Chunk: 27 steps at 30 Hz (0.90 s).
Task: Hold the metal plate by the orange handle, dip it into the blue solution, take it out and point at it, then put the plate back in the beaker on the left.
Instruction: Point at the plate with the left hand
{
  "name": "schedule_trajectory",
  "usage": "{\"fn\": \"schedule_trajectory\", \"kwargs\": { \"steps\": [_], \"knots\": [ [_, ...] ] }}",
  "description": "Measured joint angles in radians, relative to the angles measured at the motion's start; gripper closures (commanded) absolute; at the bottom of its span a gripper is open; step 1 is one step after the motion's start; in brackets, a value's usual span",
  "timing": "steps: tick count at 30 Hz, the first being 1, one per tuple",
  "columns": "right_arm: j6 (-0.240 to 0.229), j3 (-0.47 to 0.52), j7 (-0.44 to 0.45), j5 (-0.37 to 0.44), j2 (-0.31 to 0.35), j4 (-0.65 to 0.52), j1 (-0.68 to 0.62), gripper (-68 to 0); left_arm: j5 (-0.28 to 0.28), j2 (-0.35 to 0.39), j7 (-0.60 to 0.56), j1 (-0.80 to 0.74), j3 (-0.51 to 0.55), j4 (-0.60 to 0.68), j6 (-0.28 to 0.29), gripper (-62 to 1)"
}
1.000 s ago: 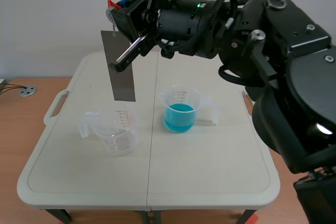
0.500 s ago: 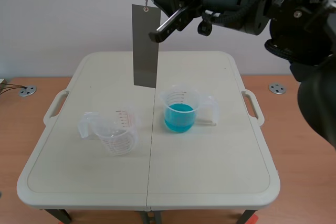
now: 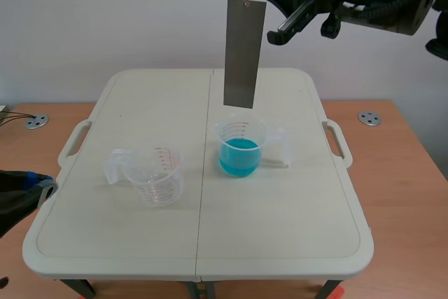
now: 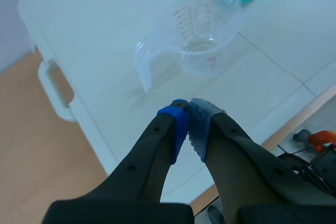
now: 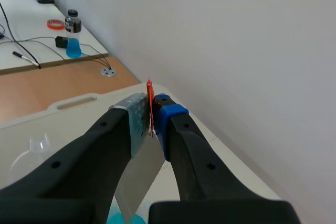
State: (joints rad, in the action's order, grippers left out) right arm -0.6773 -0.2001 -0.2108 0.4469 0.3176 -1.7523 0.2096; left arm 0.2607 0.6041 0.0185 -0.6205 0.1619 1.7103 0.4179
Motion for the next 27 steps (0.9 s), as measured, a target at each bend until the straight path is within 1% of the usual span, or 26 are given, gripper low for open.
{"fn": "schedule_trajectory", "kwargs": {
  "steps": [4,7,11,14,17,21,25,27],
  "knots": [
    [0.0,0.0,0.019,0.0,0.027,0.0,0.0,-1.3,-0.001,0.0,0.047,0.091,-0.101,0.0,0.014,-1.2],
    [0.0,0.003,0.037,0.011,0.039,0.001,0.002,-1.3,0.0,0.0,0.072,0.171,-0.181,0.0,0.014,-1.2],
    [-0.005,0.003,0.037,0.015,0.04,0.014,0.003,-1.3,0.0,0.0,0.089,0.279,-0.274,0.0,0.014,-1.2],
    [-0.005,0.003,0.047,0.015,0.04,0.03,0.003,-1.3,-0.002,-0.003,0.137,0.36,-0.335,0.0,0.013,-1.2],
    [-0.008,0.003,0.049,0.015,0.04,0.049,0.009,-1.3,-0.002,-0.016,0.135,0.432,-0.394,-0.012,0.013,-1.2],
    [-0.012,0.003,0.052,0.018,0.04,0.069,0.026,-1.3,-0.002,-0.065,0.174,0.519,-0.455,-0.07,0.013,-1.2],
    [-0.023,0.003,0.053,0.018,0.04,0.071,0.042,-1.3,-0.007,-0.136,0.175,0.597,-0.488,-0.16,0.013,-1.2],
    [-0.027,0.003,0.055,0.018,0.04,0.071,0.045,-1.3,-0.036,-0.175,0.175,0.633,-0.497,-0.202,0.013,-1.2]
  ]
}}
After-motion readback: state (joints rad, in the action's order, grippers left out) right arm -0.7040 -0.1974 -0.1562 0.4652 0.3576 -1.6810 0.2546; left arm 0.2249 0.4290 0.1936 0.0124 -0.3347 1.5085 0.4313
